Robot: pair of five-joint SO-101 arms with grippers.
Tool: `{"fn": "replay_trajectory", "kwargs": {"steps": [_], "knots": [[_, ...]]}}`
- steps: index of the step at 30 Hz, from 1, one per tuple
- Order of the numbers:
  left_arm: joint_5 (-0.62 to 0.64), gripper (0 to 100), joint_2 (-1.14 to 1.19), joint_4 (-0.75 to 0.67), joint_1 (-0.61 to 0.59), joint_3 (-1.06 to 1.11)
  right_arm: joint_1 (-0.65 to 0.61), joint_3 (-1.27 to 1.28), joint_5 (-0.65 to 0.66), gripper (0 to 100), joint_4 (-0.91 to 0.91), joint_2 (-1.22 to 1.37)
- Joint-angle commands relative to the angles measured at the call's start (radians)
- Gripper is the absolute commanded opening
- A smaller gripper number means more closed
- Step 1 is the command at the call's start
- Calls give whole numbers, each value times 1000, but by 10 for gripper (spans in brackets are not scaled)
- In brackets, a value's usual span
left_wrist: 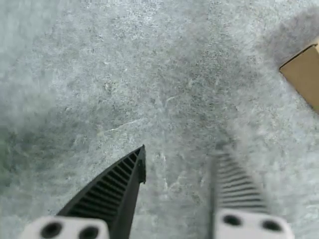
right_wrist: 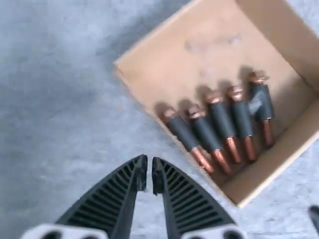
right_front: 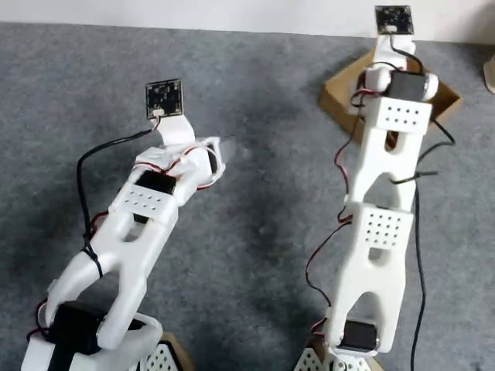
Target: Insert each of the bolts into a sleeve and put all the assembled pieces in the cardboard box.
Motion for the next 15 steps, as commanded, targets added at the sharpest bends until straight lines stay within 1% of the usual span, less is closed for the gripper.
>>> {"fn": "replay_trajectory", "kwargs": {"steps": [1, 2, 4, 7, 11, 15], "knots": [[-112, 4, -4, -23, -2, -51, -2, -128, -87, 5, 33, -25], [-127, 6, -4, -23, -4, -51, 5, -137, -87, 5, 35, -24], [-109, 29, -5, -23, -7, -51, 27, -130, -92, 5, 36, -24], [-114, 4, -7, -23, -5, -51, 59, -82, -92, 4, 36, -31], [-141, 7, -13, -15, -4, -50, 93, -8, -92, 4, 38, -35], [-141, 7, -15, -15, -8, -51, 113, 102, -92, 4, 38, -62]]}}
